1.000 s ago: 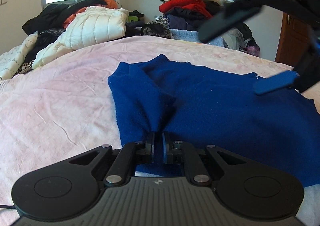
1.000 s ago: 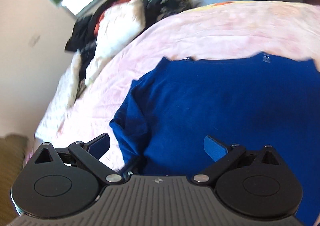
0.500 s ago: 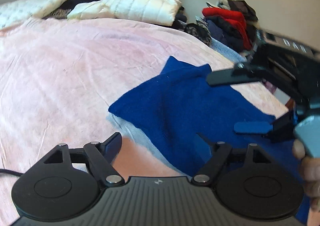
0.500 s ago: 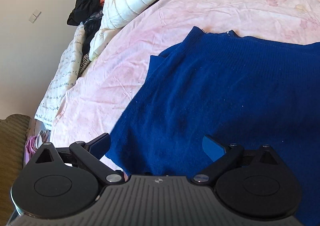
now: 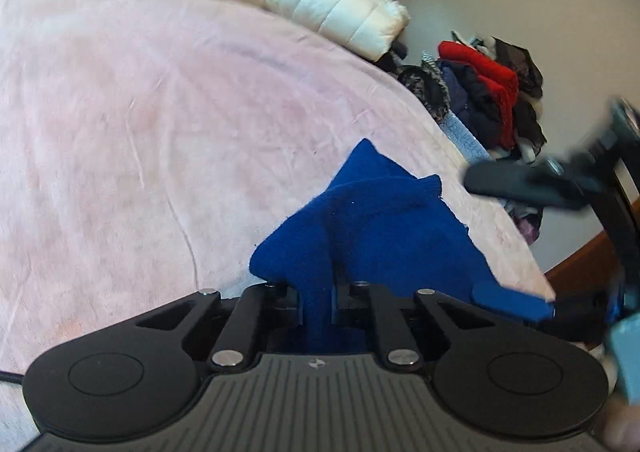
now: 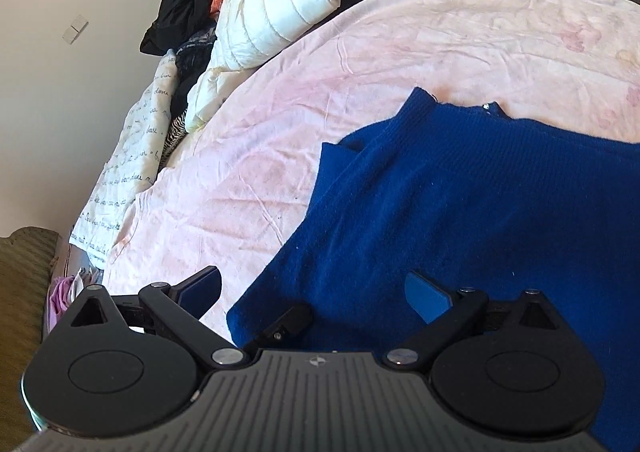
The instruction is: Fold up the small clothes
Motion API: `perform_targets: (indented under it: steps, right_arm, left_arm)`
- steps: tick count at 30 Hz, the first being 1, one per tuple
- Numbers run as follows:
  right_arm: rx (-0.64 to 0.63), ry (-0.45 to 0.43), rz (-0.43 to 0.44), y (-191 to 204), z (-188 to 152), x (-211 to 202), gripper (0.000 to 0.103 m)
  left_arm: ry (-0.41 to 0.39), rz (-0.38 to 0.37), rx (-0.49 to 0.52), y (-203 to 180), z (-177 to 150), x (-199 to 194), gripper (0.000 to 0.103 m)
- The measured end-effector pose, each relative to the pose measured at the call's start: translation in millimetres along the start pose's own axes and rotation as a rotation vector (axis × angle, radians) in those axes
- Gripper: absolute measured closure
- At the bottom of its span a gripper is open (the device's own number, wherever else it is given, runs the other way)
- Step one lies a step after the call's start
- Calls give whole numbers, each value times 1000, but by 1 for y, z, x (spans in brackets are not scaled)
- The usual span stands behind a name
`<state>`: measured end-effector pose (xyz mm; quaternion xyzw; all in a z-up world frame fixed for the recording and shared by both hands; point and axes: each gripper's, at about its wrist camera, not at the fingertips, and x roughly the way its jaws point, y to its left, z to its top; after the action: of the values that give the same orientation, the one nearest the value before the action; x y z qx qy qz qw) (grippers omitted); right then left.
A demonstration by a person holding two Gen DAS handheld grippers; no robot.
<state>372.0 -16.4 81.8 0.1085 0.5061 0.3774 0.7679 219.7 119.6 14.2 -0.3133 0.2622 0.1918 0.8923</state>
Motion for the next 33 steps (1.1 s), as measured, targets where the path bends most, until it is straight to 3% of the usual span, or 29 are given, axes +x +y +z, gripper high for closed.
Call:
perform_targets:
  steps: [3,6,10,14,16,19,20,21,33]
  right_arm:
    - [14,77,4,6,21,22,4]
    - [30,133,-20,12,39,46,5]
    - [-57,212,-92,31,54,76,10]
    - [-157,286,-197,40,59,101,26]
    - [-176,304,-253,36,58,110,41]
    - [-193,282,-257,30,58,105,69]
    - [-192,273,-267,26,58,101,87]
    - [-188,268,-278,20,58,98,91]
    - [-142,182,-203,-9,50,50,93]
  left_arm:
    - [-190,35,329,-36,-35,-20,93]
    - [-238,1,431,-50,-46,-27,93]
    - [-194,-10,420,-48,-43,-21,94]
    - [-184,-29,420,-47,-43,-22,94]
    - [-170,-33,416,-45,-42,-20,94]
    - [-144,-41,412,-44,-41,-16,93]
    - [-141,-39,415,-45,-41,-16,93]
    - [-139,-36,421,-46,-41,-16,93]
    - [-102,0,466,-57,-43,-24,93]
